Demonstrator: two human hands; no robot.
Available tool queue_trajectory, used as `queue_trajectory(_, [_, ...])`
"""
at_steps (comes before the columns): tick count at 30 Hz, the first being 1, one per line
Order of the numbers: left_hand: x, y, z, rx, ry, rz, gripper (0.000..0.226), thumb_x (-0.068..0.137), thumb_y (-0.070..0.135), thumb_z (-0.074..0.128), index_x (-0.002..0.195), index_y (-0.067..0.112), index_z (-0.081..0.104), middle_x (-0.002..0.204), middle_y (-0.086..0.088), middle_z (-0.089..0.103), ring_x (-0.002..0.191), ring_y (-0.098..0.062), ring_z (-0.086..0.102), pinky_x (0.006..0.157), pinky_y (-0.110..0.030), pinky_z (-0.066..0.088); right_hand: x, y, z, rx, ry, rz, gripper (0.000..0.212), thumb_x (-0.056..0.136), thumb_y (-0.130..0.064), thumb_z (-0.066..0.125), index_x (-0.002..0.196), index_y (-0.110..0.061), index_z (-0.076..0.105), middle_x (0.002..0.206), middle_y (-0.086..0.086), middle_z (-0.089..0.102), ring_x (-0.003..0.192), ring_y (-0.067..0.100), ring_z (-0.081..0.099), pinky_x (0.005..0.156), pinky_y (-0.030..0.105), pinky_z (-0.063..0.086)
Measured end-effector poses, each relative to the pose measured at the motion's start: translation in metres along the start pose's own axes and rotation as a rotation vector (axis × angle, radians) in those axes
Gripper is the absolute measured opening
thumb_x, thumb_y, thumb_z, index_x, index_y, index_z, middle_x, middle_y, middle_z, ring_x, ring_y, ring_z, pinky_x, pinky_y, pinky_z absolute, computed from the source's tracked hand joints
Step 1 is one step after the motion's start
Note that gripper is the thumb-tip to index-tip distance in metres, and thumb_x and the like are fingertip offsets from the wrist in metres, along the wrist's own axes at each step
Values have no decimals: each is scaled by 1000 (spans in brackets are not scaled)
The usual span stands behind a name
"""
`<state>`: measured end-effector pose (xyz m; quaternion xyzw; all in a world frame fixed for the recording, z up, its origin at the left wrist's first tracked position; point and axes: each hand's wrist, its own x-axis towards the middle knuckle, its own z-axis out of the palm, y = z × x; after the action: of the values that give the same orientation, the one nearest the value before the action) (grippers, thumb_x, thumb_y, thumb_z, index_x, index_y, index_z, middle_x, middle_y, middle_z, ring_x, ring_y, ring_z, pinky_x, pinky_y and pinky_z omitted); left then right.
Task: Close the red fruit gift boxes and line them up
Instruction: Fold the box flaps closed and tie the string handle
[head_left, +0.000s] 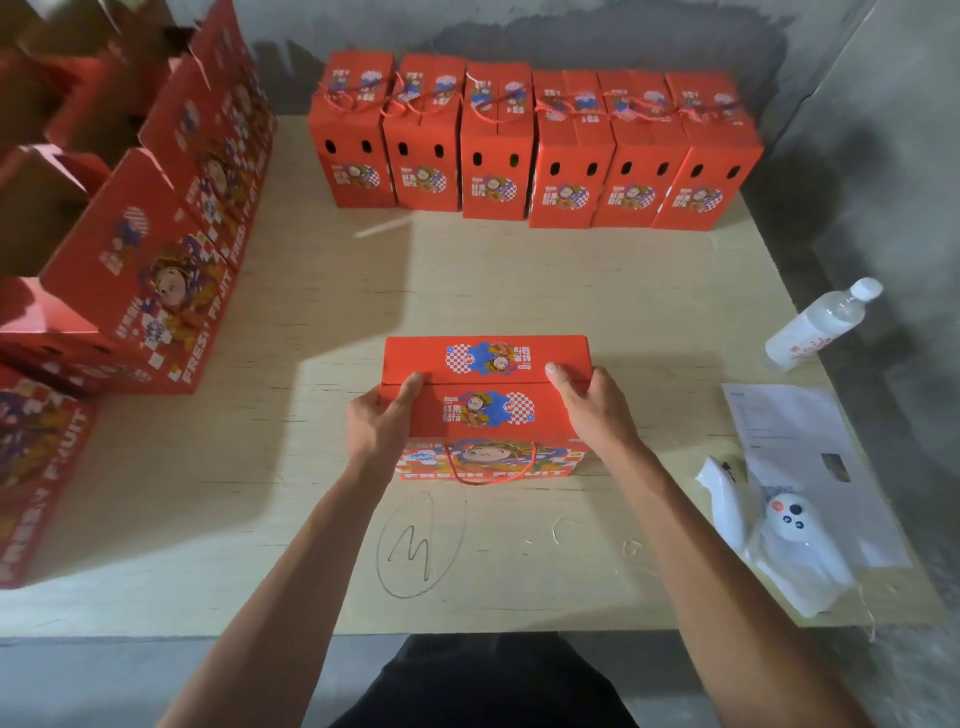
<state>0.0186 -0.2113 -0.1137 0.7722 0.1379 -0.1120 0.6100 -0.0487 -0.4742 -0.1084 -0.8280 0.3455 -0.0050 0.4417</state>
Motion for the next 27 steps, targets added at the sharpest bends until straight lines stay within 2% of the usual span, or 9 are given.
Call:
queue_trajectory(6, [27,20,-6,107,-12,29,33,84,53,78,79,21,75,74,4,76,67,-13,70,67,-38,58,-10,-12,16,-45,90,-44,71,101,-60,49,155,-19,26,128,11,68,108,35,68,85,39,52])
queue_trajectory(9, [55,52,-3,193,39,107,16,81,39,84,83,26,74,81,5,74,79,-19,67,68,-33,53,-18,-24,30,-26,163,-41,74,99,-58,53,155,-19,24,135,10,64,118,34,64,94,41,47])
queue_trajectory(12, [82,68,-4,275,154,16,74,72,42,90,137,20,59,133,-5,64,123,-26,60,100,-36,50,-18,-31,35,66,167,-57,66,89,-61,68,130,-19,39,121,1,68,109,27,67,83,36,43])
queue_trajectory(14, [90,70,-8,286,249,-130,104,63,51,93,144,11,42,147,-13,48,134,-33,49,111,-45,43,-18,-35,38,55,156,-63,65,81,-67,73,113,-20,43,105,-1,69,99,27,67,77,35,42])
queue_trajectory(17, [84,66,-18,38,284,-349,105,60,55,94,136,8,40,139,-16,51,122,-34,59,102,-49,52,-25,-47,45,-110,139,-104,67,77,-80,66,96,-18,46,87,-1,65,84,27,65,67,35,39])
queue_trajectory(21, [66,40,-34,-38,206,-230,45,80,63,77,85,20,69,78,1,75,61,-11,68,60,-27,53,-42,-61,69,-318,-152,-215,72,83,-90,39,83,-19,52,78,2,69,79,29,70,70,36,50])
queue_trajectory(23, [60,33,-54,39,234,-250,60,74,76,73,86,17,72,71,5,75,74,-21,71,67,-30,54,-53,-70,89,-302,-378,-229,73,83,-92,35,81,-22,55,71,0,72,65,18,72,67,32,51])
queue_trajectory(25, [57,34,-78,141,260,-305,90,62,87,72,106,8,70,97,-9,74,93,-30,71,83,-37,58,-62,-80,108,-169,-464,-197,66,82,-87,49,89,-23,61,80,-5,73,71,10,71,63,28,47])
queue_trajectory(27, [58,38,-102,192,242,-311,86,55,86,77,91,8,73,89,-10,72,80,-26,70,71,-31,55,-68,-91,123,149,-504,-106,43,81,-67,74,89,-25,67,81,-13,74,70,-2,68,55,15,47])
